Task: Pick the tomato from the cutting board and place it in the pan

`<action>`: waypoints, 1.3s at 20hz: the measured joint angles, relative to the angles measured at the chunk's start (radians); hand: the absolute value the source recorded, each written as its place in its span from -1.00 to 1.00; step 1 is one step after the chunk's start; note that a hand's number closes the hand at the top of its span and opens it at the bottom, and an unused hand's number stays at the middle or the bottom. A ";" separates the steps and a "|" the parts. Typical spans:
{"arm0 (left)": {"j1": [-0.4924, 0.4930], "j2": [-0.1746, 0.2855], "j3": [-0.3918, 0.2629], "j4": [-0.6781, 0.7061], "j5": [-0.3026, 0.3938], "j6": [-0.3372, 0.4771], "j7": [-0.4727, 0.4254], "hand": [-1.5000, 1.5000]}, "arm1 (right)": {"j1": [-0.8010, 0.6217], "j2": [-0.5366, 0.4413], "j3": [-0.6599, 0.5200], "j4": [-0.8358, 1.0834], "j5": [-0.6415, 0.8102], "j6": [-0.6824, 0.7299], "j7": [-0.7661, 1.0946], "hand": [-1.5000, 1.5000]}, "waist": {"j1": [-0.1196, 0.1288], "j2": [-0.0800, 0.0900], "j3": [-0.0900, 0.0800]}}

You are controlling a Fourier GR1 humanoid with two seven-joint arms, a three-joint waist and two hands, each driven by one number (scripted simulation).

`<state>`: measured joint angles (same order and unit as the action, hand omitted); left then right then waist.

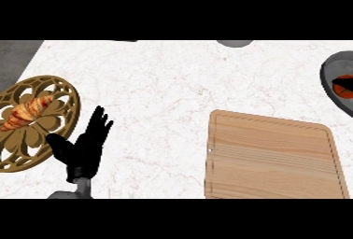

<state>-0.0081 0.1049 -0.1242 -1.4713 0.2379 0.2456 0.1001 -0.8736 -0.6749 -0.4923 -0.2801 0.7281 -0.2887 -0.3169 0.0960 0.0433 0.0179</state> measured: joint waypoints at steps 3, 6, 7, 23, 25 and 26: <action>0.008 0.005 0.007 -0.002 0.006 -0.006 -0.002 0.00 | -0.026 -0.006 -0.084 0.013 -0.095 0.068 -0.062 -1.00 | -0.006 -0.004 0.000; 0.012 0.009 0.015 -0.005 0.014 -0.008 0.008 0.00 | -0.038 -0.033 -0.161 0.037 -0.179 0.157 -0.100 -1.00 | -0.016 -0.006 -0.001; 0.017 0.008 0.014 -0.009 0.013 -0.007 0.006 0.00 | -0.038 -0.049 -0.186 0.046 -0.206 0.197 -0.112 -1.00 | -0.019 -0.007 -0.001; 0.050 0.011 0.040 -0.013 0.020 -0.003 0.001 0.00 | 0.139 -0.233 -0.335 0.124 -0.391 0.788 -0.291 -1.00 | -0.057 -0.026 -0.006; 0.052 0.014 0.040 -0.012 0.021 -0.011 0.000 0.00 | 0.163 -0.237 -0.333 0.117 -0.395 0.794 -0.295 -1.00 | -0.057 -0.028 -0.006; 0.050 0.017 0.045 -0.012 0.025 -0.015 0.004 0.00 | 0.165 -0.240 -0.333 0.116 -0.398 0.795 -0.288 -1.00 | -0.057 -0.028 -0.006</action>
<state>0.0422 0.1222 -0.0793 -1.4831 0.2631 0.2306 0.1045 -0.7084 -0.9152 -0.8256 -0.1644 0.3304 0.5060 -0.6046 0.0390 0.0150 0.0117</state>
